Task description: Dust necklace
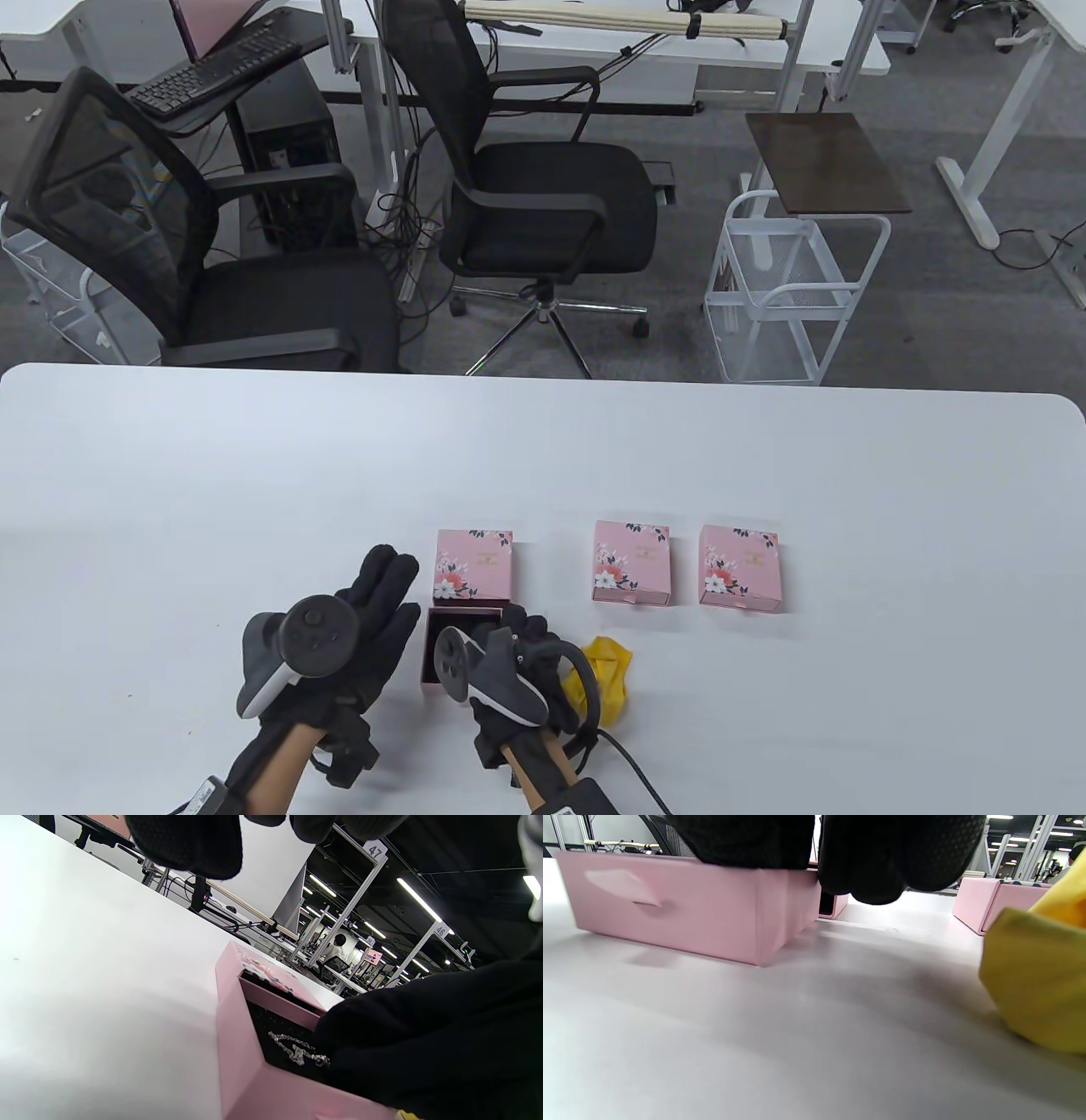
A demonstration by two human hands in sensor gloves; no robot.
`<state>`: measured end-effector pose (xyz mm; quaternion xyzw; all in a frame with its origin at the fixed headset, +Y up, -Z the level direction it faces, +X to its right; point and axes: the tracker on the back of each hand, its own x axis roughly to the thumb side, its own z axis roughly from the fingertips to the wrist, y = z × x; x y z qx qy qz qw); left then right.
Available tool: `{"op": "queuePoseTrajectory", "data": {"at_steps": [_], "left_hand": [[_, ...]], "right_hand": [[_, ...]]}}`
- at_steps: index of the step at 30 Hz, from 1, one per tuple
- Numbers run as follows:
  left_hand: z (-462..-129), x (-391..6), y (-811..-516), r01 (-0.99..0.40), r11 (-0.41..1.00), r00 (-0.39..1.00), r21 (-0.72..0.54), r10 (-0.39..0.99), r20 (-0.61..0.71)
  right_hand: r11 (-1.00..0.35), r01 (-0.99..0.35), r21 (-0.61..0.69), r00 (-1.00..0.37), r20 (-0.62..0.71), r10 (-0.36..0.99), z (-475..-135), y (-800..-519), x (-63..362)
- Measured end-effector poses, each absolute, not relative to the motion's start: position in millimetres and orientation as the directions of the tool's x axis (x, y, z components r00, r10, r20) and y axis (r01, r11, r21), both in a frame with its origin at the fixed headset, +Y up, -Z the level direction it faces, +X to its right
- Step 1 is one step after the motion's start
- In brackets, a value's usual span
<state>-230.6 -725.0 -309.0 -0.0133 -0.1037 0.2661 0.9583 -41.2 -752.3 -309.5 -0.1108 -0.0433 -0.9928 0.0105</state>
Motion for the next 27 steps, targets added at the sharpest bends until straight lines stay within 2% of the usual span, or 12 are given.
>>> {"op": "queuePoseTrajectory", "data": {"at_steps": [8, 13, 18, 22, 27], "left_hand": [[-309.2, -230.4, -724.9, -0.509, 0.857, 0.835, -0.083, 0.515, 0.193], [-309.7, -228.4, -725.7, -0.505, 0.857, 0.834, -0.098, 0.514, 0.200], [-311.3, -227.2, -728.8, -0.498, 0.859, 0.836, -0.116, 0.511, 0.199], [-312.4, -225.1, -729.6, -0.511, 0.846, 0.817, -0.156, 0.534, 0.220], [-315.3, -221.1, -733.1, -0.504, 0.836, 0.803, -0.219, 0.546, 0.238]], "right_hand": [[-0.996, -0.085, 0.027, -0.971, 0.221, 0.088, -307.0, -735.7, -33.1], [-0.981, -0.192, -0.009, -0.956, 0.228, 0.185, -305.6, -716.1, -30.2], [-0.962, -0.274, 0.015, -0.936, 0.227, 0.270, -306.9, -696.8, -29.5], [-0.941, -0.338, -0.021, -0.914, 0.247, 0.322, -307.2, -673.0, -27.5], [-0.900, -0.434, -0.043, -0.870, 0.280, 0.407, -307.2, -659.6, -22.7]]}}
